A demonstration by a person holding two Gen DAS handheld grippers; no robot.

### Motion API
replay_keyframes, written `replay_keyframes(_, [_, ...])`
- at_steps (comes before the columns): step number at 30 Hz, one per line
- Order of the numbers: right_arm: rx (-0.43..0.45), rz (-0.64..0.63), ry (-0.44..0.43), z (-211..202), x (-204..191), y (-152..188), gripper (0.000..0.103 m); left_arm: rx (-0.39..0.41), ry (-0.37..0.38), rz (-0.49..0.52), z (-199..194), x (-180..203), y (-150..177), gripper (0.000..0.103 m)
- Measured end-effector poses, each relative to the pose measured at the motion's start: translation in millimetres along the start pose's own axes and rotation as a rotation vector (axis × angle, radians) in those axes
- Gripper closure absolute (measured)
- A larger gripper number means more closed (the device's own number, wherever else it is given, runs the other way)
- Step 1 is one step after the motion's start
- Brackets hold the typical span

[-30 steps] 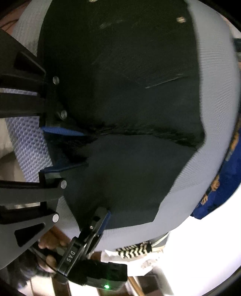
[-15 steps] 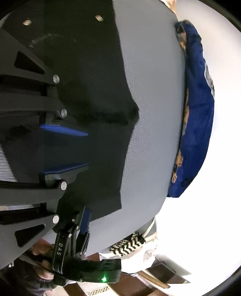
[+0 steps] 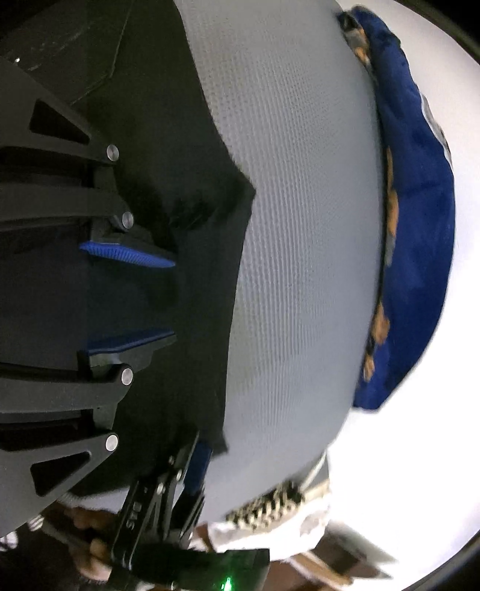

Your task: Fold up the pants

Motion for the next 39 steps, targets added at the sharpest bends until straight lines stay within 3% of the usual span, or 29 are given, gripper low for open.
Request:
replay_keyframes(7, [0.013, -0.032, 0.053, 5, -5, -5, 0.056, -0.006, -0.035, 0.007, 5, -1, 0, 0.067])
replay_keyframes(10, [0.020, -0.006, 0.001, 0, -4, -7, 0.055, -0.012, -0.071, 0.004, 0, -1, 2, 0.047])
replay_keyframes(16, [0.052, 0.021, -0.014, -16, -9, -5, 0.056, 0.035, -0.126, 0.022, -30, -3, 9, 0.045])
replay_keyframes(22, [0.030, 0.014, -0.078, -25, -35, 9, 0.056, 0.047, -0.099, 0.009, -69, -16, 28, 0.044])
replay_keyframes(24, [0.009, 0.010, -0.109, -24, -49, 16, 0.056, 0.043, -0.040, -0.009, -87, -25, 40, 0.044])
replay_keyframes(28, [-0.018, -0.024, -0.159, -22, -78, 25, 0.056, 0.052, 0.109, -0.131, -130, -63, 68, 0.043])
replay_keyframes(30, [-0.021, -0.045, -0.174, -21, -91, 28, 0.056, 0.069, 0.150, -0.209, -150, -86, 84, 0.043])
replay_keyframes(35, [-0.043, -0.069, -0.206, -17, -112, 30, 0.052, 0.126, 0.179, -0.426, -195, -153, 129, 0.043])
replay_keyframes(39, [-0.058, -0.068, -0.226, -13, -121, 30, 0.051, 0.140, 0.204, -0.594, -205, -198, 165, 0.043])
Point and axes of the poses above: each gripper's, at about its wrist camera, not at the fingertips, and z roughly the way its jaws point, x to its right, y to its underside, the point moved 5 cm from there along z, roughly the way its jaws point, and after that the axes turned 9 degrees about -x, right-handed, at the moved point
